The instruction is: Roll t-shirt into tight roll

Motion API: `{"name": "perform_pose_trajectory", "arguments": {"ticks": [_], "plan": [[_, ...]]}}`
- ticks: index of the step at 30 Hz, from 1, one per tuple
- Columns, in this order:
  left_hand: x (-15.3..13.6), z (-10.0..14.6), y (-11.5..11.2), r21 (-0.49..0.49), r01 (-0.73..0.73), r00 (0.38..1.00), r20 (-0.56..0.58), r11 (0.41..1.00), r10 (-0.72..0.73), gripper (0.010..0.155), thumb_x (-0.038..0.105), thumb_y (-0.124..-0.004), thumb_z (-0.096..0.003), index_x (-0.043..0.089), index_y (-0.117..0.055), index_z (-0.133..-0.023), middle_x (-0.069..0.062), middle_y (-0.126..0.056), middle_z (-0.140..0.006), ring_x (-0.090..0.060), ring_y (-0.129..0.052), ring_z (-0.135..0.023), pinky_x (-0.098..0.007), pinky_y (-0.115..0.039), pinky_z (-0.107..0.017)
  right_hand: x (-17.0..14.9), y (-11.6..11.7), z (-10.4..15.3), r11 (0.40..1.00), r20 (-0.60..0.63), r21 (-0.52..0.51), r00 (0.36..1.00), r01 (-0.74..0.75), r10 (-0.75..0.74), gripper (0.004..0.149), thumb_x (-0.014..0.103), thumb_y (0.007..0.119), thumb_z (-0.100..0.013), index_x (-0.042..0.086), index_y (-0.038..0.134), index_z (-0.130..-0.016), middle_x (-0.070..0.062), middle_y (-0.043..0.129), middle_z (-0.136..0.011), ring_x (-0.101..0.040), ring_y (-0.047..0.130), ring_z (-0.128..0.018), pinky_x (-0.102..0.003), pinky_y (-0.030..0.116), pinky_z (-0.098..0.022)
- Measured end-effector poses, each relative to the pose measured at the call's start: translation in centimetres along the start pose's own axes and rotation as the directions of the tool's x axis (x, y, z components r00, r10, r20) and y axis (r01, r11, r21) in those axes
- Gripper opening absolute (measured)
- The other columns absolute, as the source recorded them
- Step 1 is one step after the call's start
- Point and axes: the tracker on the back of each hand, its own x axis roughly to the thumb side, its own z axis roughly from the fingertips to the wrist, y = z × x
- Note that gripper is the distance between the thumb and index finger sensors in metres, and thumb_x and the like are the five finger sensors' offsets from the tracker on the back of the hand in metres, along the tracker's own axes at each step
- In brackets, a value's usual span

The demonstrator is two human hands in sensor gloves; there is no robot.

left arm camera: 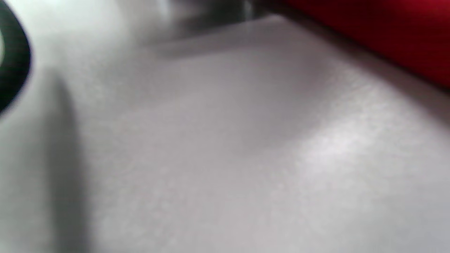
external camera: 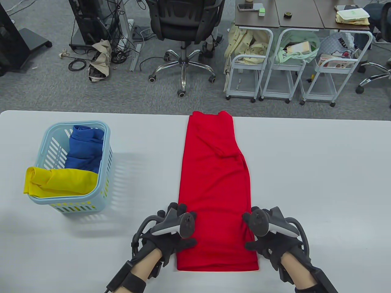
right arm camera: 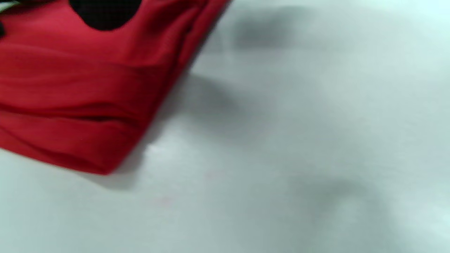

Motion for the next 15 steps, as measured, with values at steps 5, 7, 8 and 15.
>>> {"name": "perform_pose_trajectory", "arguments": {"ticks": [5, 7, 8, 15], "plan": [[0.9, 2.2, 1.1, 0.100, -0.007, 0.997, 0.072, 0.995, 0.000, 0.084, 0.069, -0.046, -0.0516, 0.030, -0.008, -0.116, -0.016, -0.002, -0.123, -0.046, -0.013, -0.113, -0.066, -0.031, -0.080, 2.1, 2.0, -1.0, 0.995, 0.041, 0.073, 0.997, -0.068, 0.065, 0.083, 0.058, 0.057, -0.054, 0.029, 0.003, -0.109, -0.015, -0.005, -0.113, -0.045, 0.005, -0.108, -0.063, 0.025, -0.074], [1.3, 2.2, 1.0, 0.085, 0.011, 0.997, 0.071, 0.996, -0.017, 0.083, 0.069, -0.047, -0.0515, 0.031, -0.012, -0.116, -0.014, -0.008, -0.125, -0.045, -0.016, -0.114, -0.066, -0.033, -0.079, 2.1, 2.9, -1.6, 0.989, 0.030, 0.132, 0.997, -0.073, 0.070, 0.081, 0.057, 0.054, -0.054, 0.030, 0.001, -0.108, -0.014, -0.011, -0.109, -0.044, -0.005, -0.103, -0.061, 0.021, -0.073], [1.3, 1.8, 0.6, 0.049, 0.034, 0.998, 0.058, 0.998, -0.037, 0.083, 0.069, -0.047, -0.0514, 0.031, -0.011, -0.116, -0.014, -0.008, -0.125, -0.044, -0.015, -0.114, -0.067, -0.032, -0.079, 2.0, 3.1, -1.7, 0.986, 0.017, 0.143, 0.997, -0.082, 0.080, 0.081, 0.056, 0.054, -0.054, 0.031, -0.002, -0.106, -0.012, -0.015, -0.107, -0.042, -0.009, -0.101, -0.061, 0.017, -0.073], [0.8, 0.5, -0.6, -0.078, 0.050, 0.998, 0.029, 0.996, -0.048, 0.085, 0.070, -0.044, -0.0497, 0.033, 0.005, -0.109, -0.011, 0.012, -0.116, -0.044, -0.001, -0.110, -0.068, -0.022, -0.078, 0.0, 2.1, -1.1, 0.990, -0.060, 0.131, 0.997, -0.045, 0.054, 0.085, 0.050, 0.066, -0.053, 0.030, 0.004, -0.107, -0.012, -0.005, -0.110, -0.044, 0.000, -0.104, -0.059, 0.023, -0.073]]}}
